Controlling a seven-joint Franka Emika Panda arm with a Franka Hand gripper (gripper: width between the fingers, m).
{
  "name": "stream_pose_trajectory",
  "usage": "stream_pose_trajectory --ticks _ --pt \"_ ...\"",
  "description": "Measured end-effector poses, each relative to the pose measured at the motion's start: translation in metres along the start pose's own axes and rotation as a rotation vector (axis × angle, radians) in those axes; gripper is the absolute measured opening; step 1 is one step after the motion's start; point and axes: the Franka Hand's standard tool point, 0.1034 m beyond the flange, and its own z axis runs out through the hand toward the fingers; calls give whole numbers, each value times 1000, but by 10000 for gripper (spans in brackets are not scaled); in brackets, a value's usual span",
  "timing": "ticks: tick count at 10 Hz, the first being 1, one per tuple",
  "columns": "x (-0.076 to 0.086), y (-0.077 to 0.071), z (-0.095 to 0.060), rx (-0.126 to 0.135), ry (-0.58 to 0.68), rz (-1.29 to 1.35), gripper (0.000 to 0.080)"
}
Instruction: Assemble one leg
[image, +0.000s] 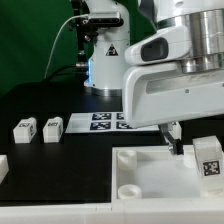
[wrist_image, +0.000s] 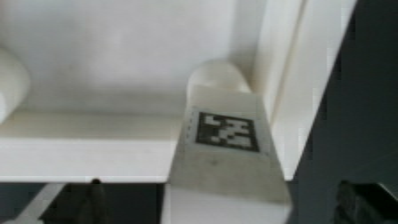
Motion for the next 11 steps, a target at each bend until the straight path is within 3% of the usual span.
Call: stream_pose_trajectory --ticks 1,2,3,7,9,10,11 --pt "7 2 2 4 -45 5 649" --pt "1 1 3 15 -186 18 649" --pt "10 3 4 16 -191 19 649" --pt "6 3 13 15 -194 30 649" --pt "6 3 13 13 -194 51 395" --pt "6 3 13 11 -195 73 395" --pt "6 3 13 11 -195 71 291"
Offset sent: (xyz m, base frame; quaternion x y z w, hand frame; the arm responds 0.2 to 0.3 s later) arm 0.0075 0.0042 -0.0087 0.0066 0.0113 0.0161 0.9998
